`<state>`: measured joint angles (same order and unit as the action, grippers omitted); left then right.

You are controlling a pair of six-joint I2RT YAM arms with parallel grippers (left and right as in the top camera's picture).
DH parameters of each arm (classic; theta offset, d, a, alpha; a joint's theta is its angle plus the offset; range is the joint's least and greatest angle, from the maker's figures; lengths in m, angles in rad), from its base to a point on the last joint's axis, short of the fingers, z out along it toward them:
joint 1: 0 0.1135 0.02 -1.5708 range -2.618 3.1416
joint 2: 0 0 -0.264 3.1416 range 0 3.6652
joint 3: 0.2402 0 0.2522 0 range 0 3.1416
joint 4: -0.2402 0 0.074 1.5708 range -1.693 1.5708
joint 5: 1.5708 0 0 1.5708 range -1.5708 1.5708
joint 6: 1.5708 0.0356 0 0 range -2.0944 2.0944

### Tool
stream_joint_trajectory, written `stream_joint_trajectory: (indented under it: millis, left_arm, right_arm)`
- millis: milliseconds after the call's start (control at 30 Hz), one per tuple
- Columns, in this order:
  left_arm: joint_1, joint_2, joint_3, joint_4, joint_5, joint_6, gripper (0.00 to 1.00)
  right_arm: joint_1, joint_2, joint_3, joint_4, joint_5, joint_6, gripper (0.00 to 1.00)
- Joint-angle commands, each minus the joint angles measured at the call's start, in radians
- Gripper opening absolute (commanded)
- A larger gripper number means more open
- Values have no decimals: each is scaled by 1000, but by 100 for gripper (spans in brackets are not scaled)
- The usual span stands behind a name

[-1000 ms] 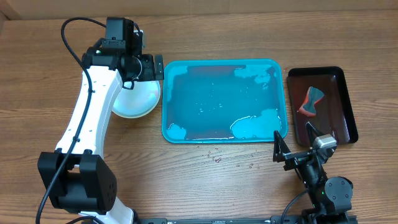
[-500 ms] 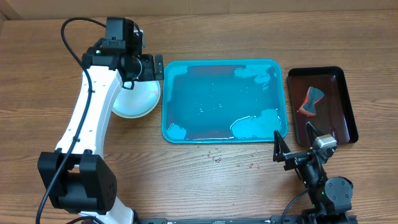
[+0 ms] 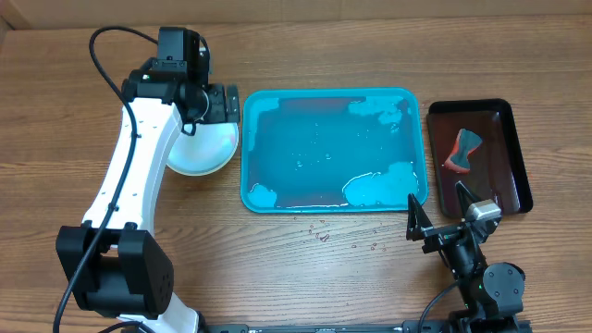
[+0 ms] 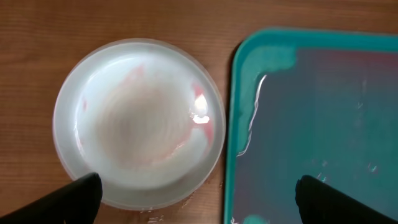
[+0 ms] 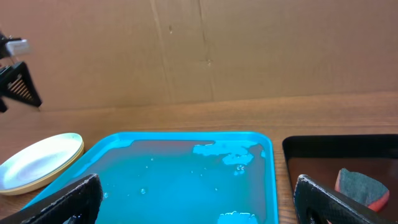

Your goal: Clean dirty plates on tray and stack at the side

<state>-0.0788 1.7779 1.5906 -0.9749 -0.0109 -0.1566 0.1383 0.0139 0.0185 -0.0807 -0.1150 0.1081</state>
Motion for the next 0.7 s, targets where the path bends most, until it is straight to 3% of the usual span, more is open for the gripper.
stream_joint_trajectory:
  millis: [0,100,200,267,667]
  left_arm:
    - [-1,-82,14,-27,-84,22,100]
    - [2,-184,-21,6,-94,53,100]
    - [2,-359,-164,175,-100,70,100]
    - [2,-507,-328,327,-100,71,100]
    - [2,-1228,-1107,837,-101,161,100]
  right_arm:
    - [6,-11,-11,5,10,6,100]
    - [6,-11,-11,5,10,6,100]
    - [6,-11,-11,5,10,6,100]
    - [6,-11,-11,5,10,6,100]
    - [6,-11,-11,5,10,6,100]
